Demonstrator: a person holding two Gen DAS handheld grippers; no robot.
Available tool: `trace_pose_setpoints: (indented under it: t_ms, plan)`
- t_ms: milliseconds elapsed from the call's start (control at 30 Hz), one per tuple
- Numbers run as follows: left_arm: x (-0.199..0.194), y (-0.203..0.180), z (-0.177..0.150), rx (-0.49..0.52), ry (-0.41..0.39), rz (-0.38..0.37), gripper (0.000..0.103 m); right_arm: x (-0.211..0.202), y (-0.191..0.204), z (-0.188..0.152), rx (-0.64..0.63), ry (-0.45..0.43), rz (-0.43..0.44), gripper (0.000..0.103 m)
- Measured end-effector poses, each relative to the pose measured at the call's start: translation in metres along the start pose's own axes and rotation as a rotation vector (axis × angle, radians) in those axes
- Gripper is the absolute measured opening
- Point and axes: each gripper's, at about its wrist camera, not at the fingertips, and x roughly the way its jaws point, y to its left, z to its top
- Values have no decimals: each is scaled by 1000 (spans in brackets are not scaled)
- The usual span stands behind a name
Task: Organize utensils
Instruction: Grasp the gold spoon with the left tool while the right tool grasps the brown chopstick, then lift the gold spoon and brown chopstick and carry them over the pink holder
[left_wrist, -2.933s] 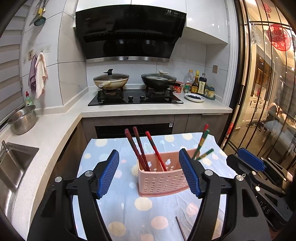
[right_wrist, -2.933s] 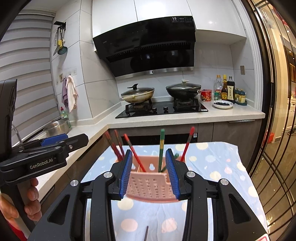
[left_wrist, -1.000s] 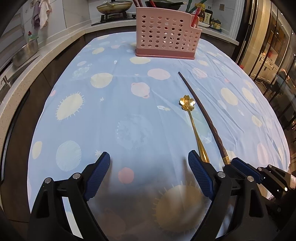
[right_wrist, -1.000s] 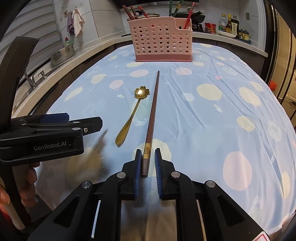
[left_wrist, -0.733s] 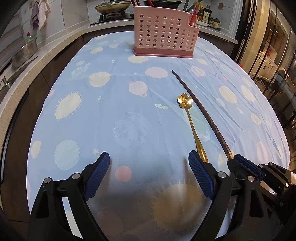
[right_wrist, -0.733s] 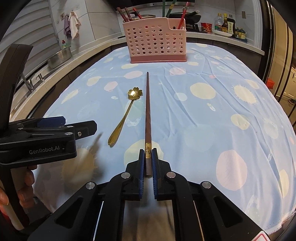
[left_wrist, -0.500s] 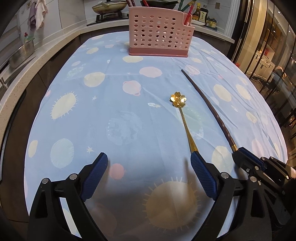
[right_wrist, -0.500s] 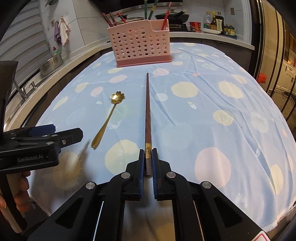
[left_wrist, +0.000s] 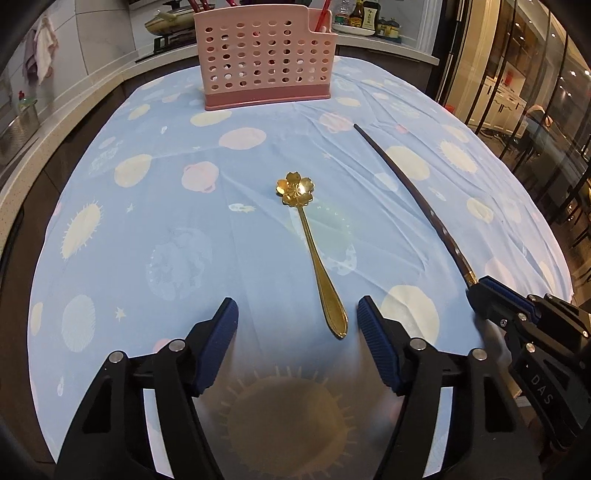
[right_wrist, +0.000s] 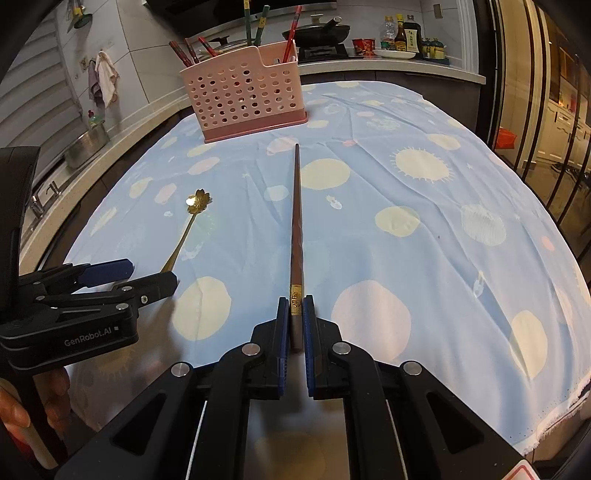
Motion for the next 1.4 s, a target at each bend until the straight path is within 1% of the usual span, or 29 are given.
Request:
trace_pose_setpoints:
  t_ms: [33, 100, 133, 200, 233, 300, 533, 767, 967, 1167, 1233, 1267, 1400]
  plan:
    - [0, 1, 1, -1, -2, 1, 58, 1, 0, 0, 0, 1, 1, 7]
    - [0, 2, 1, 1, -6, 5, 47, 1, 0, 1, -2, 1, 3, 7]
    - [-1, 3, 1, 0, -7, 5, 44, 1, -1, 1, -1, 1, 4, 7]
    - [-2, 5, 0, -2, -8, 2, 29, 1, -1, 0, 0, 0, 5, 7]
    - [-2, 5, 0, -1, -8, -3, 25, 2, -1, 0, 0, 0, 5, 7]
    - [-3, 7, 0, -4, -5, -13, 12, 1, -1, 0, 0, 0, 5, 7]
    - [-9, 15, 0, -37, 3, -66, 10, -3, -2, 1, 0, -9, 9, 7]
    - [-30, 22, 5, -58, -42, -77, 10, -19, -1, 9, 0, -52, 23, 7]
    - [-53, 25, 17, -65, -103, -85, 10, -42, 3, 24, -5, -118, 49, 7]
    - [-66, 30, 32, -79, -153, -84, 9, -64, 5, 42, -6, -189, 72, 7]
    - [-69, 31, 38, -80, -166, -84, 7, -71, 6, 48, -3, -212, 82, 7]
    - [-71, 32, 41, -79, -175, -85, 1, -74, 6, 52, -2, -224, 86, 7]
    - [-75, 33, 52, -77, -199, -81, 1, -86, 4, 67, 11, -272, 108, 7]
